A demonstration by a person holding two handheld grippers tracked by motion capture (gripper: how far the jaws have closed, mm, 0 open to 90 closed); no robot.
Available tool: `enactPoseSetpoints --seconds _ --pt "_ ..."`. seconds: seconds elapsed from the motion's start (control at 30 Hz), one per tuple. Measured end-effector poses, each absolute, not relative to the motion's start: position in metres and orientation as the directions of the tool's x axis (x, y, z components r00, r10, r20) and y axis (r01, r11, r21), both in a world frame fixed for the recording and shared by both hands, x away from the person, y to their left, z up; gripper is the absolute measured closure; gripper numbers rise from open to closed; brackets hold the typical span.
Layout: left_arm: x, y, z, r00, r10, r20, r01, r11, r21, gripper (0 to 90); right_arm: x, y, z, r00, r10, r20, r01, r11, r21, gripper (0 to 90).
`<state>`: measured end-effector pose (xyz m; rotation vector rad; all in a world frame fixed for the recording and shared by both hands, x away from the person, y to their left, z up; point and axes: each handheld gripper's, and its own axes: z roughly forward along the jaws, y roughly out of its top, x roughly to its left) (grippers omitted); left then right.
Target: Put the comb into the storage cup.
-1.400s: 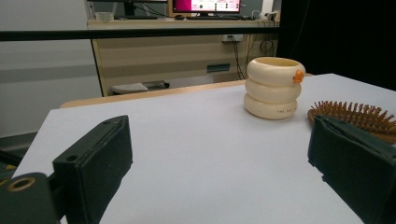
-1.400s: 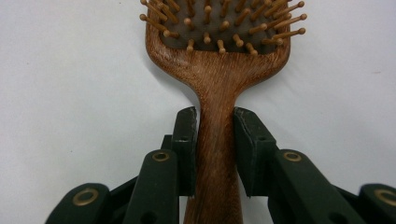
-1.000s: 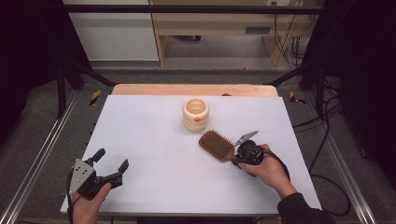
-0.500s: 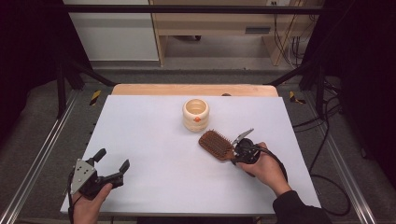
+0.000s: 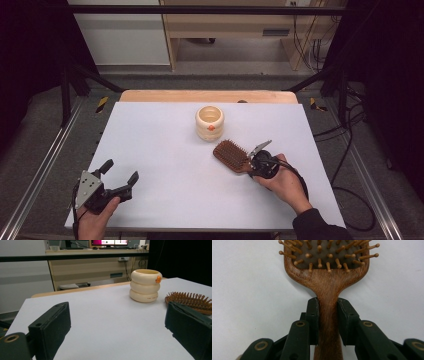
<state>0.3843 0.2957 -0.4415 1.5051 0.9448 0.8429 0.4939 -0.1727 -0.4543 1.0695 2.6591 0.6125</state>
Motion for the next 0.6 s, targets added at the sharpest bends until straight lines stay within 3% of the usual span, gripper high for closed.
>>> enactPoseSetpoints --seconds 0.33,0.6 --pt "0.385 0.268 -0.433 0.511 0.855 -0.093 0.172 0.005 0.985 5.0 0.479 -0.189 -0.444 -0.687 0.725 -0.045 0.553 0.562 0.615 72.6" --pt "0.403 0.233 -0.409 0.593 0.797 -0.114 0.172 0.013 0.985 4.8 0.476 -0.187 -0.444 -0.662 0.748 -0.042 0.501 0.484 0.718 72.6"
